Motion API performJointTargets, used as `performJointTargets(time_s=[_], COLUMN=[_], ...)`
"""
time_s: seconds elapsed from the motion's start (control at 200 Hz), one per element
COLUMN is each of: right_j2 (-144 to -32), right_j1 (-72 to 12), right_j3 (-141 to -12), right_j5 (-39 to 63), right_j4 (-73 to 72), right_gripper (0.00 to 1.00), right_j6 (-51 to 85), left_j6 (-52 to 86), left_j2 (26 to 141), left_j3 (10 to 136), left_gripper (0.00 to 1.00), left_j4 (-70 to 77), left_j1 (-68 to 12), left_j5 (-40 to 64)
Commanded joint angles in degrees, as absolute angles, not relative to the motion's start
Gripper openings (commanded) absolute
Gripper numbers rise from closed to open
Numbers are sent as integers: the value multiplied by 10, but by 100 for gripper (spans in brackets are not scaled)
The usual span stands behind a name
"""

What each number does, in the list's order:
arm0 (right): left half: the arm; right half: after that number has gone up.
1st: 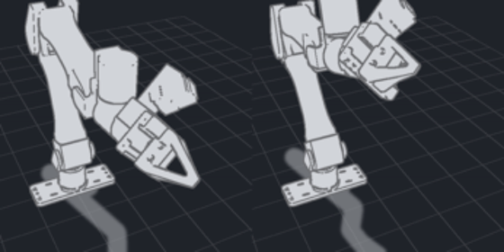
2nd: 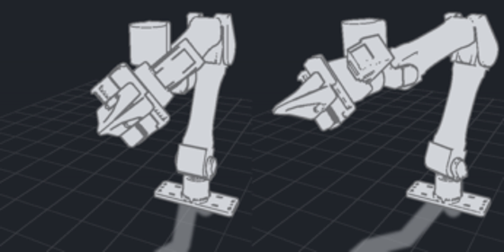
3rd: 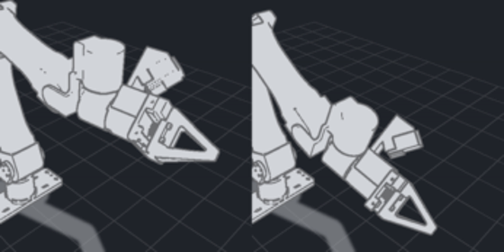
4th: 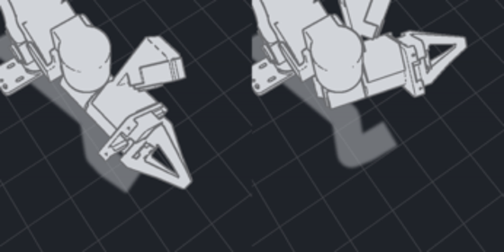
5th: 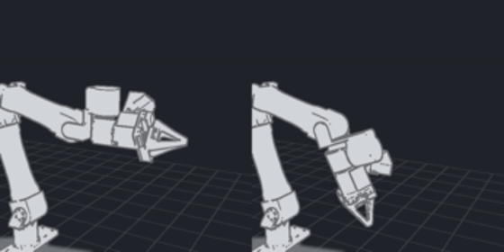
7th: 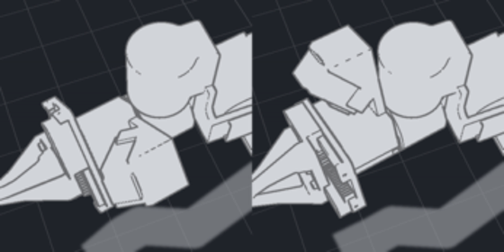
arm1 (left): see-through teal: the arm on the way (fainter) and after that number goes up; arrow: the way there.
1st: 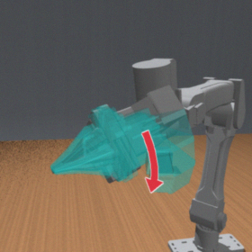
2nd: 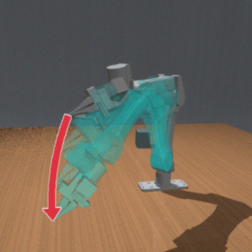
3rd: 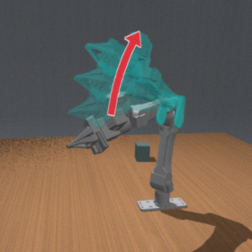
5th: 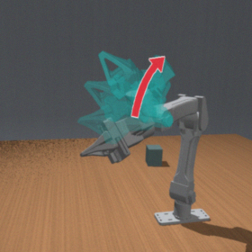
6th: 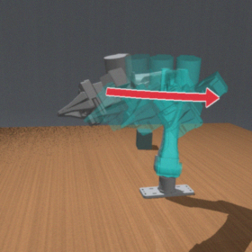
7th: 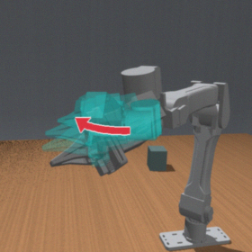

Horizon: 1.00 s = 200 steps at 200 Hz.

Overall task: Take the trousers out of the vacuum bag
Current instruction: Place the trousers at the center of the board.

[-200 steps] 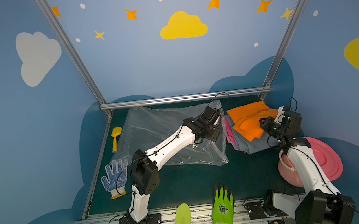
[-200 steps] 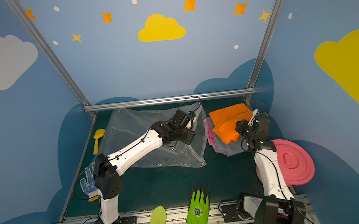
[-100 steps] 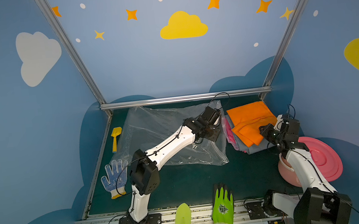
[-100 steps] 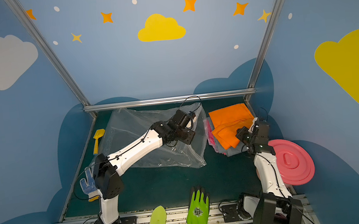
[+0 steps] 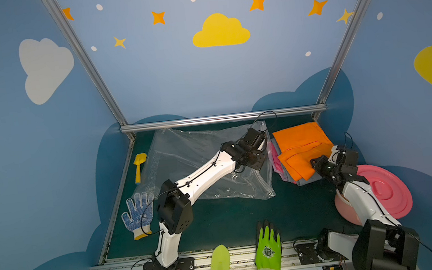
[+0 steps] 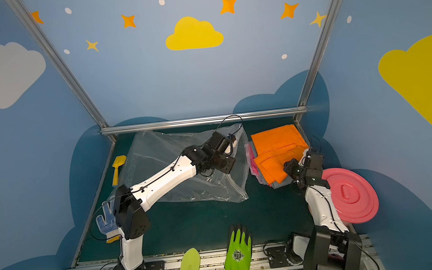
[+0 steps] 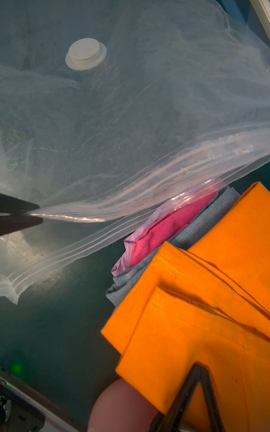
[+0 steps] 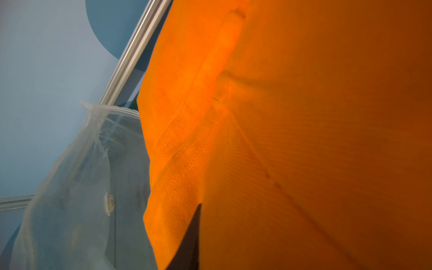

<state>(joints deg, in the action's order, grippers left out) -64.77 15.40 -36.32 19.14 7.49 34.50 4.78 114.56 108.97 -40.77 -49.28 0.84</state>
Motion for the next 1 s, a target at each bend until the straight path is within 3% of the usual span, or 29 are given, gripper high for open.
performJointTargets(time_s=[0.0,0.13,0.325,0.401,0.661,0.776,0.996], right_j2=[-653,-650,-636,-631,-617,-609,-551], right_j1=[152,154,156,158,158,158,158], right_j3=[-350,-341,-337,-337,-362,-382,-404], right_j5=[237,241,226,224,225,231,234], right_j4=[87,91,105,109,143,176,197], right_gripper=[30,36,62,64,85,90,91], right_j6=[345,346,350,353,359,353,374], left_j6=[47,47,46,46,47,47,48], left_j2=[1155,1158,1158,1158,1162,1165,1179], left_j3=[1109,1112,1111,1108,1108,1111,1129], left_gripper=[5,5,5,5,5,5,5], left_j4=[-421,-423,-423,-422,-421,-421,-427], left_j1=[-494,-495,-495,-494,-494,-494,-494], left_j5=[12,13,14,14,14,16,23])
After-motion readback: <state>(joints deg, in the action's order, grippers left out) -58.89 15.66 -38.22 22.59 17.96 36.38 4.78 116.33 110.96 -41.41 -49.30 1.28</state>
